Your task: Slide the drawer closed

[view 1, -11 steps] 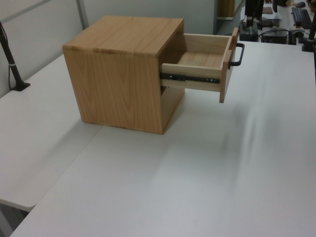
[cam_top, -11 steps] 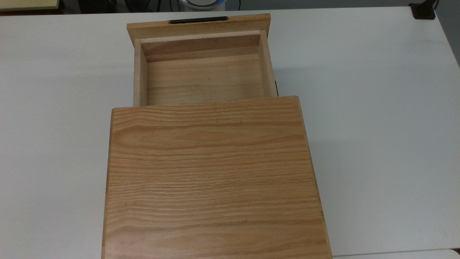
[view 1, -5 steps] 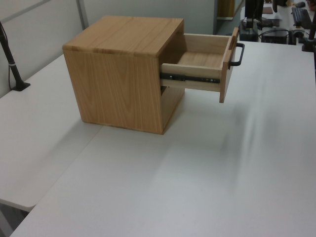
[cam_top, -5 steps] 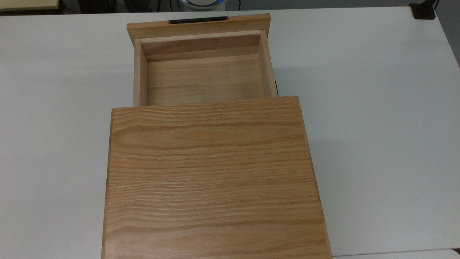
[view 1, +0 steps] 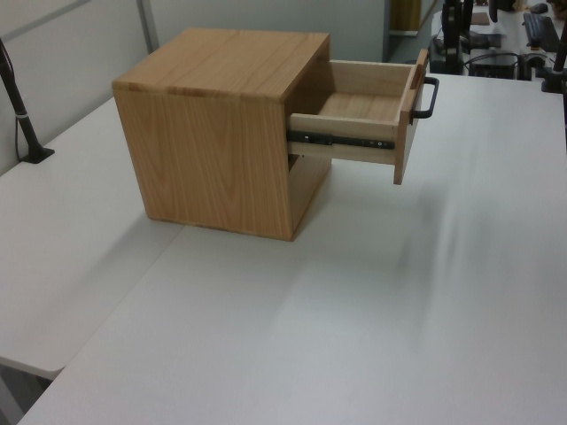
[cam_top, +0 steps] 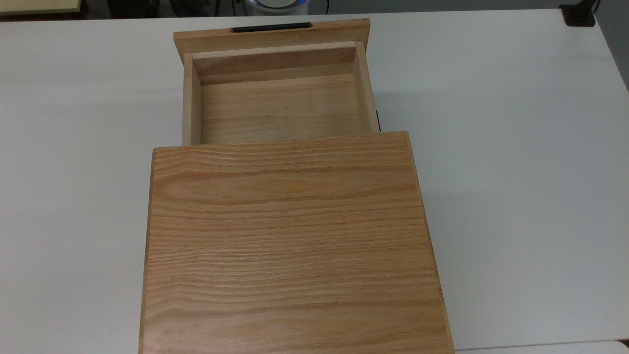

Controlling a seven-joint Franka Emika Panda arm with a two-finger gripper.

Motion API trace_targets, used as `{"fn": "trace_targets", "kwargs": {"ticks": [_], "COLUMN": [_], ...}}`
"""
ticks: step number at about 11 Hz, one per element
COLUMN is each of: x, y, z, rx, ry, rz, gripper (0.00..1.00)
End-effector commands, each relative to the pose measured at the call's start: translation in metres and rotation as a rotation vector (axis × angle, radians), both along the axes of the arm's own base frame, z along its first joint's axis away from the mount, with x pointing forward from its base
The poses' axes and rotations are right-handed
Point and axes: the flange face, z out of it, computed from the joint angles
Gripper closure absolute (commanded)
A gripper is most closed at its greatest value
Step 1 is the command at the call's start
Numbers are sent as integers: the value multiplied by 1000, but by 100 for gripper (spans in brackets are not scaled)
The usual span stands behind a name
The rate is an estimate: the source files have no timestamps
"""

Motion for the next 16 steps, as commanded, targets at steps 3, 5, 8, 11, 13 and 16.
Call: {"fn": "trace_targets", "kwargs": {"ticks": [3,5,8,11,13,16], "x": [-39,-28,4,35,71,105], "y": [57,67,91,93,97,92], "z": [-30,-42,-64,-68,-66,-72], "rx": [15,41,77,120,128,133], "ry": [99,105,9,-83,-133,-240], "rz": [131,124,118,91,79,8], "gripper": [98,100,100,100,100,100]}}
